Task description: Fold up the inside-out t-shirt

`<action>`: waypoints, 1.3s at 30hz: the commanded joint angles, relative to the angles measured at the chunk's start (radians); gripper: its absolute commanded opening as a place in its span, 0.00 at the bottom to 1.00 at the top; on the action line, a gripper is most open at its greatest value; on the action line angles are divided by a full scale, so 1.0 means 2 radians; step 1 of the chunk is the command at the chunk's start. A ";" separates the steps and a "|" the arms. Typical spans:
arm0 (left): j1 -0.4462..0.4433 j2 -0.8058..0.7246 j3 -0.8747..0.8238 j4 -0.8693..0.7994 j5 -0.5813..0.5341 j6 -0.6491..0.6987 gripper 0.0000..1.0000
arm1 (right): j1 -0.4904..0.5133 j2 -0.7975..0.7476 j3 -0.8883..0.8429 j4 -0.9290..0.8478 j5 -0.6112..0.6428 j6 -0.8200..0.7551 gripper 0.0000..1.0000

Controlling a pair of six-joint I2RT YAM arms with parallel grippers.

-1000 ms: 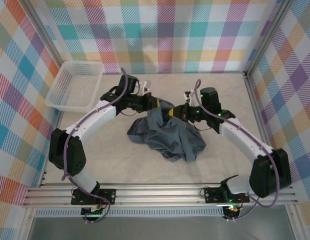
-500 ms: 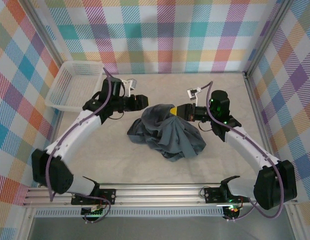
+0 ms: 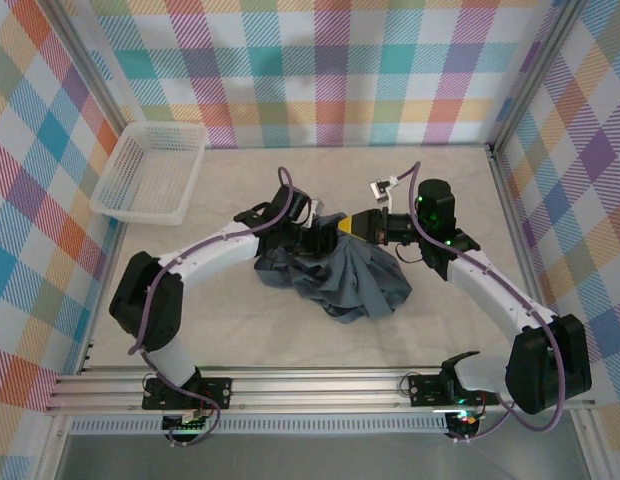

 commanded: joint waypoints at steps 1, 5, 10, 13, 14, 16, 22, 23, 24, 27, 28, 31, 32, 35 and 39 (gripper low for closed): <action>-0.003 -0.002 0.016 0.013 0.030 -0.016 0.59 | -0.001 -0.010 0.014 -0.001 -0.007 -0.018 0.00; 0.001 -0.019 0.025 -0.031 0.008 0.011 0.00 | -0.004 -0.014 0.016 -0.057 0.035 -0.049 0.00; 0.056 -0.115 -0.017 0.071 0.064 -0.067 0.00 | -0.043 -0.013 -0.028 -0.086 0.069 -0.058 0.00; 0.082 -0.145 -0.023 0.099 0.088 -0.097 0.00 | -0.049 -0.003 -0.063 -0.103 0.073 -0.093 0.00; 0.085 -0.148 -0.020 0.094 0.091 -0.095 0.00 | -0.049 0.002 -0.072 -0.098 0.062 -0.094 0.00; 0.085 -0.145 -0.015 0.077 0.092 -0.078 0.00 | -0.048 0.010 -0.085 -0.087 0.042 -0.089 0.00; 0.027 -0.095 0.003 -0.054 -0.009 0.119 0.42 | -0.049 0.015 -0.087 -0.121 0.059 -0.107 0.01; 0.004 -0.083 0.012 -0.075 -0.043 0.178 0.59 | -0.049 0.016 -0.083 -0.126 0.060 -0.110 0.01; -0.015 -0.074 0.015 -0.082 -0.077 0.224 0.68 | -0.049 0.018 -0.080 -0.130 0.058 -0.113 0.02; -0.043 -0.059 -0.006 -0.035 -0.138 0.310 0.90 | -0.048 0.023 -0.069 -0.140 0.049 -0.117 0.02; -0.043 -0.053 -0.016 -0.012 -0.149 0.321 0.94 | -0.048 0.024 -0.065 -0.142 0.043 -0.117 0.02; -0.041 -0.015 0.005 -0.001 -0.155 0.347 0.98 | -0.048 0.023 -0.054 -0.148 0.027 -0.118 0.01; -0.040 0.002 0.018 -0.006 -0.147 0.352 0.97 | -0.048 0.020 -0.051 -0.149 0.022 -0.118 0.01; -0.036 0.041 0.040 -0.011 -0.114 0.357 0.96 | -0.048 0.009 -0.046 -0.152 0.018 -0.119 0.01; -0.018 0.077 0.048 0.011 -0.078 0.339 0.83 | -0.049 -0.002 -0.031 -0.169 0.024 -0.125 0.00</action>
